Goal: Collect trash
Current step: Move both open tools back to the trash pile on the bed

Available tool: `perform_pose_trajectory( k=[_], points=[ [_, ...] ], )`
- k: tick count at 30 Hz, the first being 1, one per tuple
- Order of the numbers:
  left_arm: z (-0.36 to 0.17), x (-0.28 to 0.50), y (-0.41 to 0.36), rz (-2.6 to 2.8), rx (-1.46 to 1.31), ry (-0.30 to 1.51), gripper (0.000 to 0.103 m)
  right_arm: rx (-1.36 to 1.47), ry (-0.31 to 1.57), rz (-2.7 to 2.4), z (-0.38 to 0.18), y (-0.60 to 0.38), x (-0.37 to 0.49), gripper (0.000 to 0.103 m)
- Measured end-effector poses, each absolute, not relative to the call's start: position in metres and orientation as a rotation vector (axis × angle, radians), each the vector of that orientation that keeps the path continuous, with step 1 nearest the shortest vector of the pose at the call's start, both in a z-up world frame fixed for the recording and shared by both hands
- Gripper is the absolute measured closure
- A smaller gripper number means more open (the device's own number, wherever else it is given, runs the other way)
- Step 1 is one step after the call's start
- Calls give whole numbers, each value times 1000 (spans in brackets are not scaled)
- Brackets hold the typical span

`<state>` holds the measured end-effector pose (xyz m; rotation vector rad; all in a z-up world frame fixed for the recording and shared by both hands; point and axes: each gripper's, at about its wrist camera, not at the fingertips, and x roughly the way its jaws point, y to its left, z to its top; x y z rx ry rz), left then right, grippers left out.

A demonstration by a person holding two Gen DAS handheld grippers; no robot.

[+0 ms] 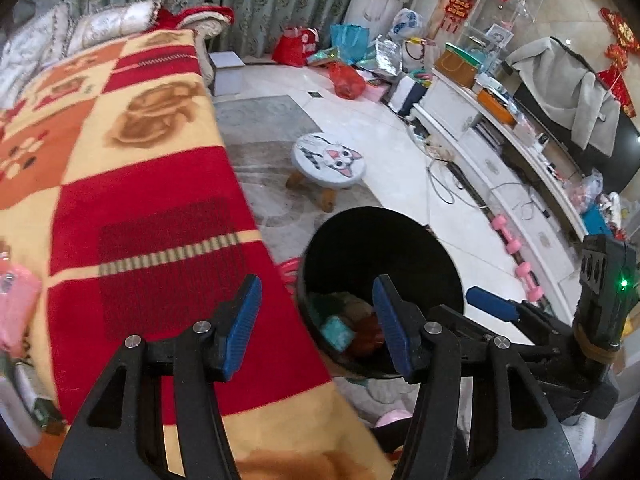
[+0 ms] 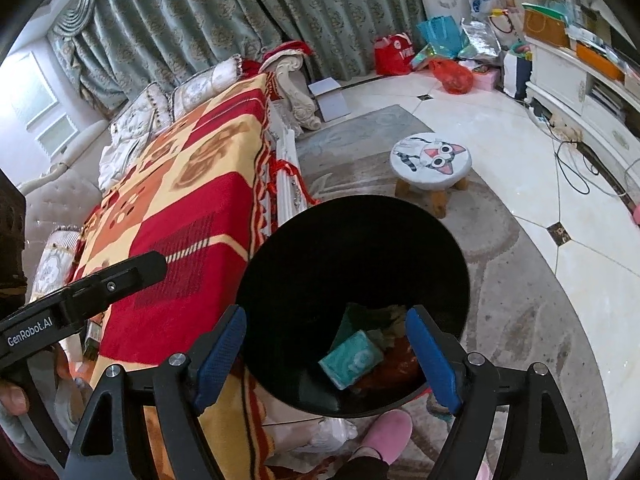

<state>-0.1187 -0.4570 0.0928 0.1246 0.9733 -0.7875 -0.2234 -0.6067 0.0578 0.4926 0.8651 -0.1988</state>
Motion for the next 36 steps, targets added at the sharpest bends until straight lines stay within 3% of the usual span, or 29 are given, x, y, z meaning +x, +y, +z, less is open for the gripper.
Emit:
perform_pose_trajectory(
  k=[36],
  points=[
    [103, -93, -188, -397, 16, 963, 46, 285, 970, 194, 64, -402, -143, 23]
  ],
)
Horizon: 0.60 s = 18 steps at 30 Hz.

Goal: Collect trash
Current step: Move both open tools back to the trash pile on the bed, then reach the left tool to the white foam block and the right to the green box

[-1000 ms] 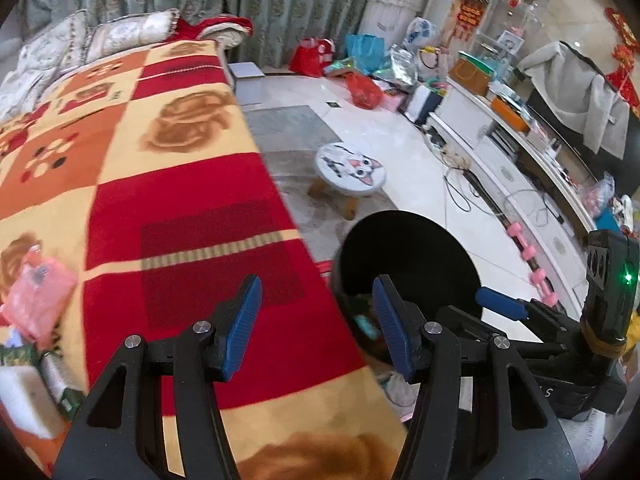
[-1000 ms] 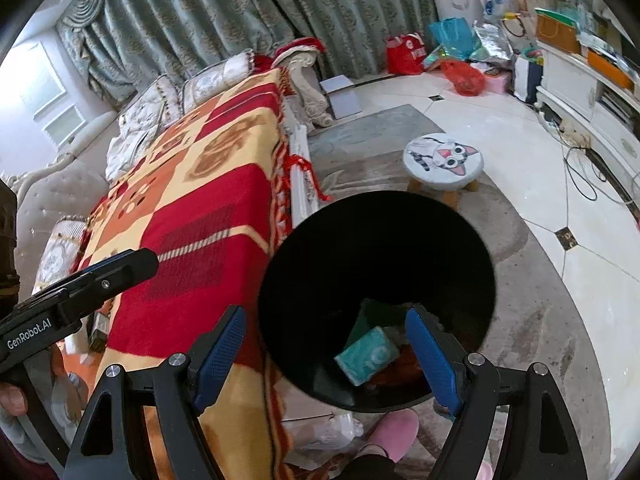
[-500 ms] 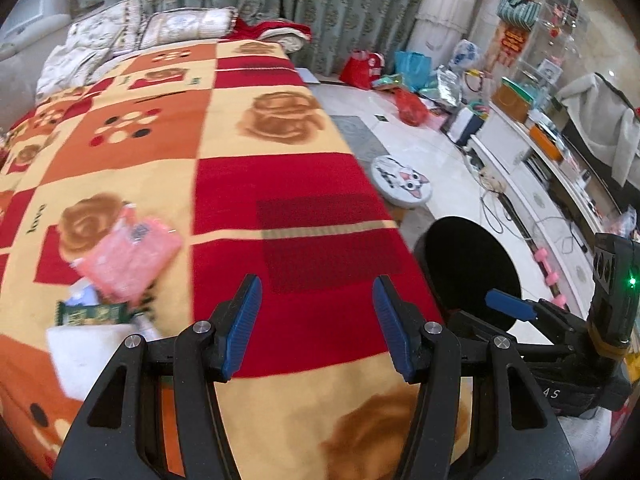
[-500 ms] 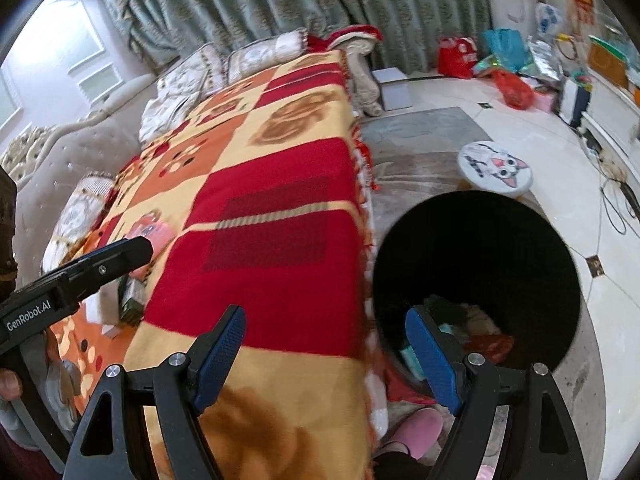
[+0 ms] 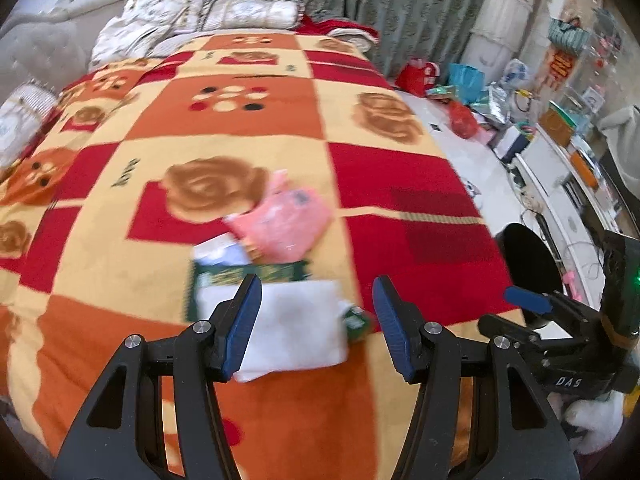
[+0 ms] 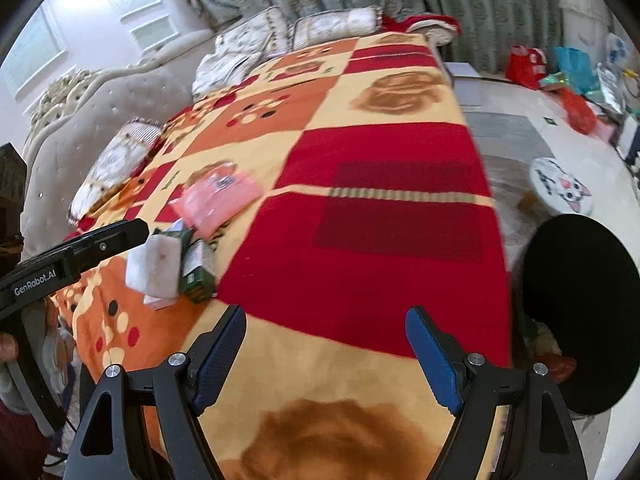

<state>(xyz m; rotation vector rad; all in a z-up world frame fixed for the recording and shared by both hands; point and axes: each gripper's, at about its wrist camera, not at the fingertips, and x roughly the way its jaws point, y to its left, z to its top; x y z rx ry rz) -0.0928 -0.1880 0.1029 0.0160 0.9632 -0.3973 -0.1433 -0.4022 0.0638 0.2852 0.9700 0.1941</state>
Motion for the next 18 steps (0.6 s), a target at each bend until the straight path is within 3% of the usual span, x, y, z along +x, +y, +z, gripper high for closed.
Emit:
perform_pose_trajectory(
  k=[8, 14, 16, 17, 18],
  points=[
    [82, -94, -153, -407, -80, 1034, 35, 245, 1005, 253, 56, -372, -131, 23],
    [63, -89, -162, -420, -80, 1053, 35, 225, 1019, 259, 55, -365, -128, 23],
    [65, -91, -163, -425, -72, 1024, 48, 221, 1020, 257, 55, -365, -127, 23],
    [65, -91, -163, -427, -67, 1023, 67, 221, 1020, 257, 55, -364, -127, 23],
    [66, -92, -161, -444, -67, 1024, 72, 220, 1020, 257, 56, -364, -126, 23]
  ],
)
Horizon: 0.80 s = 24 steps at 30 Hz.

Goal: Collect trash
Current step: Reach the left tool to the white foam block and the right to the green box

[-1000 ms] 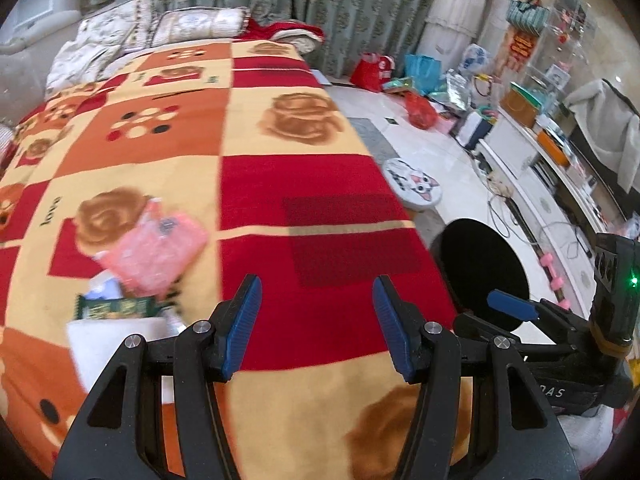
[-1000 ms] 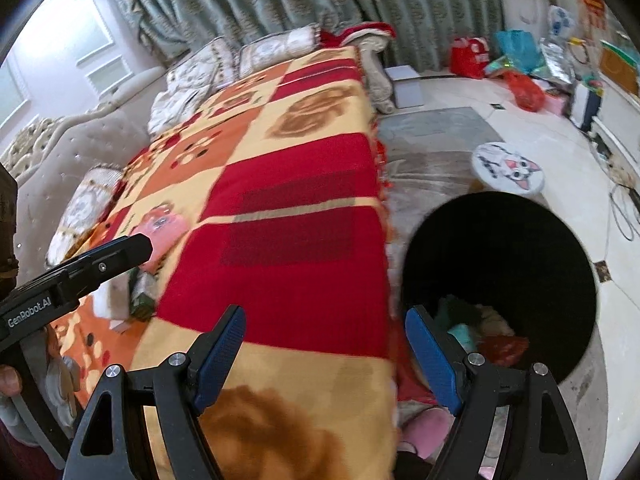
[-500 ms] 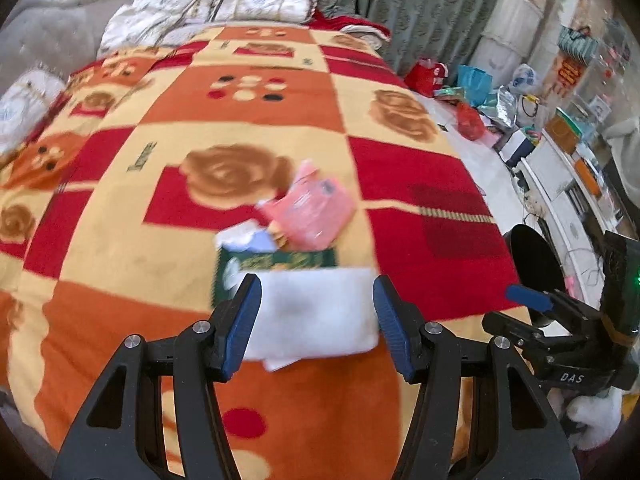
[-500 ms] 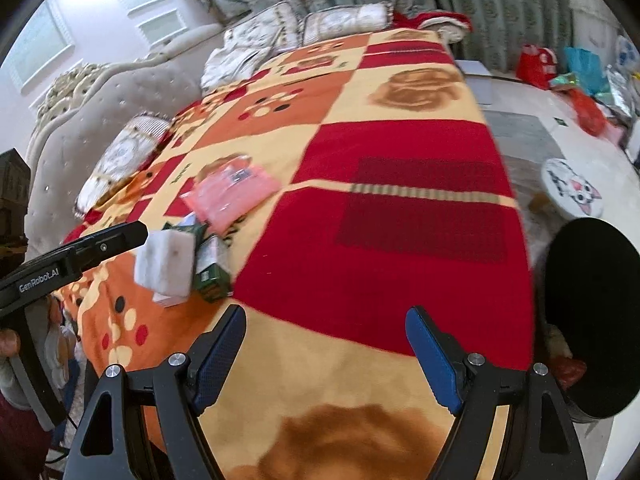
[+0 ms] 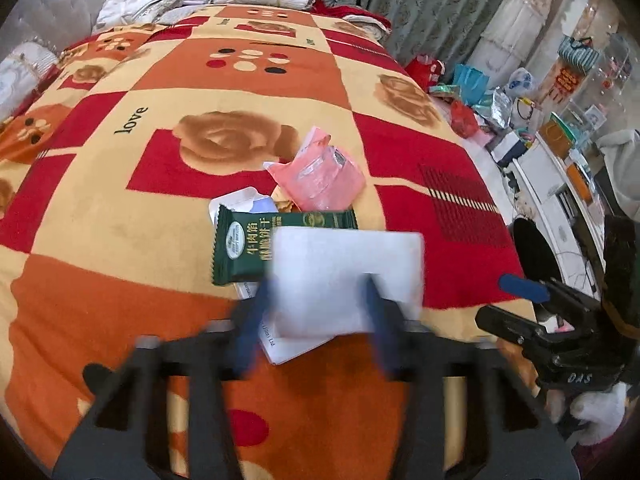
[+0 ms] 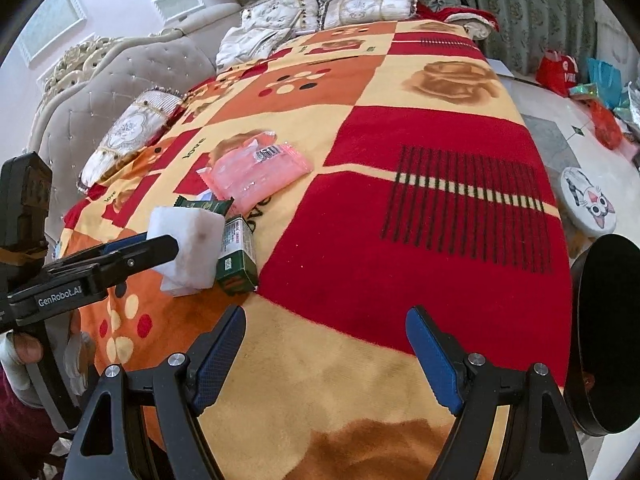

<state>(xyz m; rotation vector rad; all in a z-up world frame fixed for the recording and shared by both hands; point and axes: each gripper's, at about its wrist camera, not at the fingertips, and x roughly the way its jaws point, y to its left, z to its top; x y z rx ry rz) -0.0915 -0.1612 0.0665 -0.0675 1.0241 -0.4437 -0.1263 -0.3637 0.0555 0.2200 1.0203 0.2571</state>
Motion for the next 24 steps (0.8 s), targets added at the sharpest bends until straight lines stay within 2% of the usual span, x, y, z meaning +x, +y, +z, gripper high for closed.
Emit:
perform_pose_trajectory(
  k=[6, 14, 24],
  points=[
    [81, -95, -139, -461, -91, 994, 86, 200, 1022, 285, 57, -349, -119, 22],
    [101, -93, -94, -388, -106, 946, 89, 149, 1027, 338, 56, -324, -112, 22],
    [79, -79, -14, -191, -96, 1040, 90, 104, 1030, 345, 49, -307, -84, 22]
  ],
)
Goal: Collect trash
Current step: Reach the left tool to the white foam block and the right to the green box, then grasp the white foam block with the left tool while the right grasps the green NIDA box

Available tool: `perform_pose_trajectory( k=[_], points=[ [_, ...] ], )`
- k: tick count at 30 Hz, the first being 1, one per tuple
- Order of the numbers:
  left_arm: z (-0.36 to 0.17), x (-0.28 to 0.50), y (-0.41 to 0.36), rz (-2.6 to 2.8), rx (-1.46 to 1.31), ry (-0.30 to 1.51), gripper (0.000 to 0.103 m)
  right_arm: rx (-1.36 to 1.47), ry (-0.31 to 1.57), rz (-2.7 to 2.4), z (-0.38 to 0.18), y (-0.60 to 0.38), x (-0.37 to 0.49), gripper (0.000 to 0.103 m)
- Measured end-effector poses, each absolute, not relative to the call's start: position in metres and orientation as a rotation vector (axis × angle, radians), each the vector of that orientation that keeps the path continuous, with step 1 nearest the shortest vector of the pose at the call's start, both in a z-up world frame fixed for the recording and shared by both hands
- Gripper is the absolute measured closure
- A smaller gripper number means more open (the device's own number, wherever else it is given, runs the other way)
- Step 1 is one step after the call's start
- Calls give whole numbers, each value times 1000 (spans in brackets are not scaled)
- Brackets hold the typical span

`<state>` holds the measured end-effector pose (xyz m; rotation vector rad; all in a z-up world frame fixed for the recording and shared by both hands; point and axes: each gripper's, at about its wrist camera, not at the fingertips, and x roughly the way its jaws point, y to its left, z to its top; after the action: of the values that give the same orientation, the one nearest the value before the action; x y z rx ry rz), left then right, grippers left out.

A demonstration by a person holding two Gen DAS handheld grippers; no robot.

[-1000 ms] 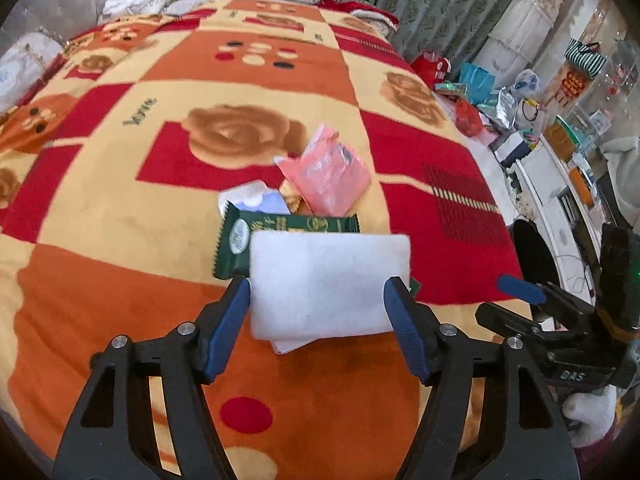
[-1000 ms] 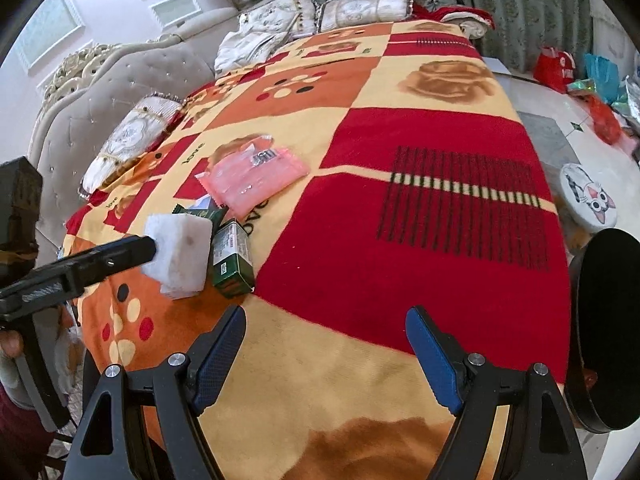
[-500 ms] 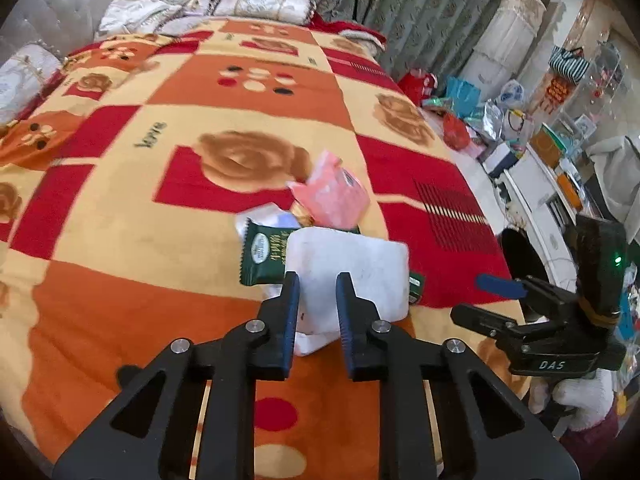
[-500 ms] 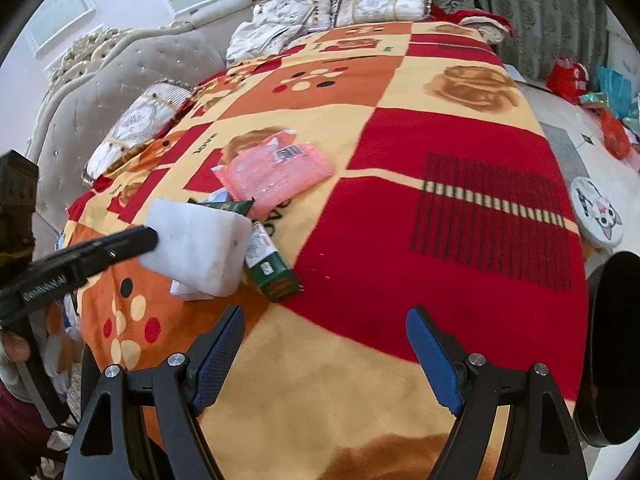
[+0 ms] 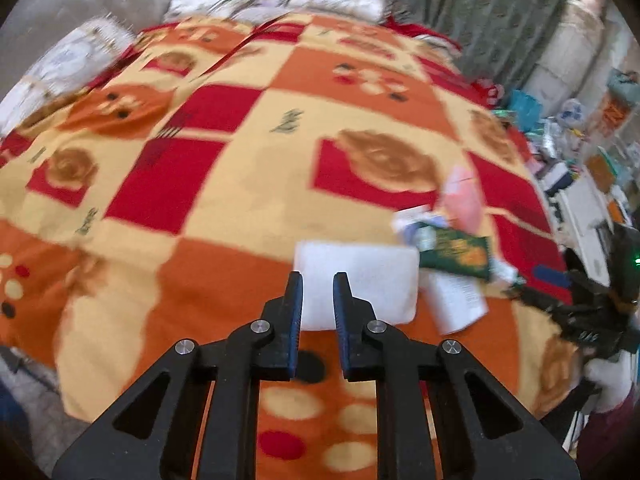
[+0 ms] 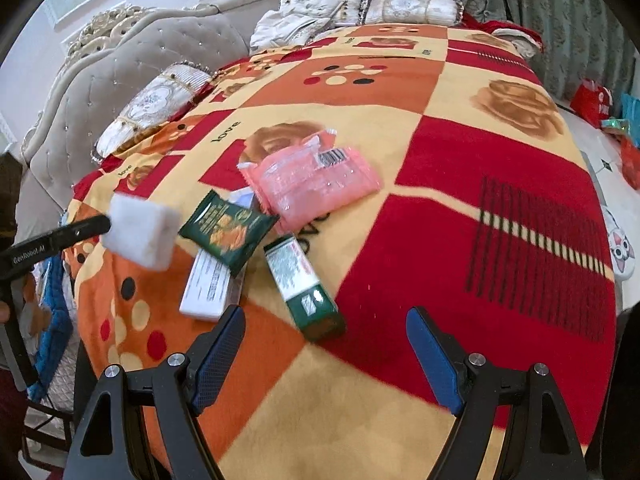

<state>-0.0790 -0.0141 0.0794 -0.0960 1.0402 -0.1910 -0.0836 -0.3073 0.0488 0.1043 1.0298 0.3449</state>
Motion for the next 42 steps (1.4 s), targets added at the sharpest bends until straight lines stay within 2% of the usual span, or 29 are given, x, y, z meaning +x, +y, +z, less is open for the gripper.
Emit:
perform_pose_trajectory(
  k=[4, 5, 6, 7, 8, 9, 10, 15, 17, 21, 23, 28, 30, 31, 32, 33, 36, 42],
  points=[
    [70, -74, 11, -143, -108, 1061, 89, 92, 1034, 377, 45, -300, -75, 23],
    [70, -75, 17, -169, -152, 1058, 85, 86, 1021, 390, 45, -296, -74, 28],
    [70, -75, 19, -192, -186, 1054, 69, 81, 1015, 395, 44, -294, -73, 32],
    [72, -77, 20, -223, -229, 1041, 57, 78, 1017, 399, 42, -292, -71, 41],
    [74, -78, 20, -235, -243, 1031, 37, 78, 1024, 405, 40, -290, -70, 48],
    [76, -79, 16, -254, -260, 1010, 33, 80, 1027, 414, 39, -289, -69, 52],
    [77, -80, 12, -266, -264, 1003, 33, 80, 1027, 425, 37, -288, -70, 57],
    [74, -77, -27, -310, -101, 1002, 33, 50, 1018, 453, 38, -282, -81, 65],
    [69, -73, -37, -304, -41, 1012, 33, 50, 1015, 448, 38, -283, -83, 65],
    [52, -61, -36, -278, -94, 1077, 33, 84, 1014, 456, 40, -284, -81, 65],
    [44, -58, -39, -281, -104, 1098, 33, 59, 1023, 441, 38, -278, -77, 56],
    [37, -57, -54, -261, -60, 1071, 32, 36, 1014, 424, 33, -272, -65, 56],
    [35, -55, -51, -260, -84, 1067, 34, 34, 1013, 422, 31, -272, -63, 62],
    [34, -55, -49, -258, -96, 1065, 36, 26, 1010, 423, 30, -272, -64, 69],
    [34, -57, -48, -251, -96, 1057, 45, 18, 1005, 428, 31, -272, -66, 77],
    [37, -59, -46, -241, -88, 1041, 58, 9, 1000, 427, 32, -273, -70, 77],
    [49, -64, -32, -234, -126, 1020, 78, -1, 976, 420, 39, -281, -84, 77],
    [76, -78, -33, -255, -121, 971, 85, 53, 943, 401, 53, -306, -103, 77]
  ],
)
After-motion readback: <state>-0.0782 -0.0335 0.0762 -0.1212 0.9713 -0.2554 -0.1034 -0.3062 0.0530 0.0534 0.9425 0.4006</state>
